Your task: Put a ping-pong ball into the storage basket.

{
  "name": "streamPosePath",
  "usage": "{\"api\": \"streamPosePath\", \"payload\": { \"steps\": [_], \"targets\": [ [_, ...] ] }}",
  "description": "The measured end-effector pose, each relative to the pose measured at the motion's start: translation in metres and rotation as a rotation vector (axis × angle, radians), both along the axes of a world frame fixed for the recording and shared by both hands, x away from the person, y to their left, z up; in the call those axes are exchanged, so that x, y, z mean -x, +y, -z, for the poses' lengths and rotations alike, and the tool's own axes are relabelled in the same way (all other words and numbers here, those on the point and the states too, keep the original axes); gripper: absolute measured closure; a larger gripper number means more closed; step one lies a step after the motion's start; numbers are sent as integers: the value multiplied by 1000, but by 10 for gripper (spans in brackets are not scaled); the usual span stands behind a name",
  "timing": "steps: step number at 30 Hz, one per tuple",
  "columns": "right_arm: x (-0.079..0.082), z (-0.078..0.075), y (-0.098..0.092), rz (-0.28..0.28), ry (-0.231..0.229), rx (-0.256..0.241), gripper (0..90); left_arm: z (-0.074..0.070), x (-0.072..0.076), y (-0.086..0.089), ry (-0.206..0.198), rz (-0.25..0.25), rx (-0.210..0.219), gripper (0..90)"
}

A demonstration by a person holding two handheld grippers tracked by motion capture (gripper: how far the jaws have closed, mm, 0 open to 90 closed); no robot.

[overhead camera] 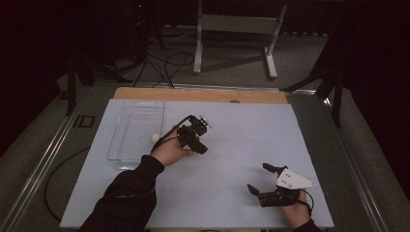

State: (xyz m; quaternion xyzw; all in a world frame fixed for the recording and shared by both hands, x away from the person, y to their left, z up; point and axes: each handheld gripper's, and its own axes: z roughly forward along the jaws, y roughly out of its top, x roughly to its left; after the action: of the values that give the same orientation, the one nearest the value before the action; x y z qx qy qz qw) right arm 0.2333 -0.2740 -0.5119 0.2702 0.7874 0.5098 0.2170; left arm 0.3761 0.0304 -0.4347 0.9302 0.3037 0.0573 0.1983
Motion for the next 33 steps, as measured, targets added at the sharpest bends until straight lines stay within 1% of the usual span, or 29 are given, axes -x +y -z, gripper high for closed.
{"api": "streamPosePath", "payload": {
  "steps": [2,7,8,12,17,18,23,24,25,27,29,33],
  "targets": [
    [0,0,0,0,-2,2,86,-3,2,2,-7,6,-5,514],
    [0,0,0,4,-1,0,86,-10,8,8,-9,40,-19,514],
    [0,0,0,4,-1,1,86,-12,9,9,-8,40,-22,514],
    [0,0,0,3,-5,2,86,-17,11,14,-2,62,-22,514],
    [0,0,-1,3,-5,1,86,-23,14,19,-11,77,-31,514],
    [0,0,-1,3,-4,1,86,-25,15,20,-7,83,-31,514],
    [0,0,0,2,-4,2,86,-31,16,26,-9,88,-25,514],
    [0,0,0,2,-4,1,86,-35,16,30,-13,92,-26,514],
    [0,0,0,3,-3,1,86,-37,16,31,-13,88,-19,514],
    [0,0,0,3,0,4,86,-41,16,35,-21,91,-26,514],
    [0,0,0,2,-1,4,86,-44,16,38,-22,83,-18,514],
    [0,0,0,2,-1,5,86,-50,16,45,-29,79,-20,514]
  ]
}}
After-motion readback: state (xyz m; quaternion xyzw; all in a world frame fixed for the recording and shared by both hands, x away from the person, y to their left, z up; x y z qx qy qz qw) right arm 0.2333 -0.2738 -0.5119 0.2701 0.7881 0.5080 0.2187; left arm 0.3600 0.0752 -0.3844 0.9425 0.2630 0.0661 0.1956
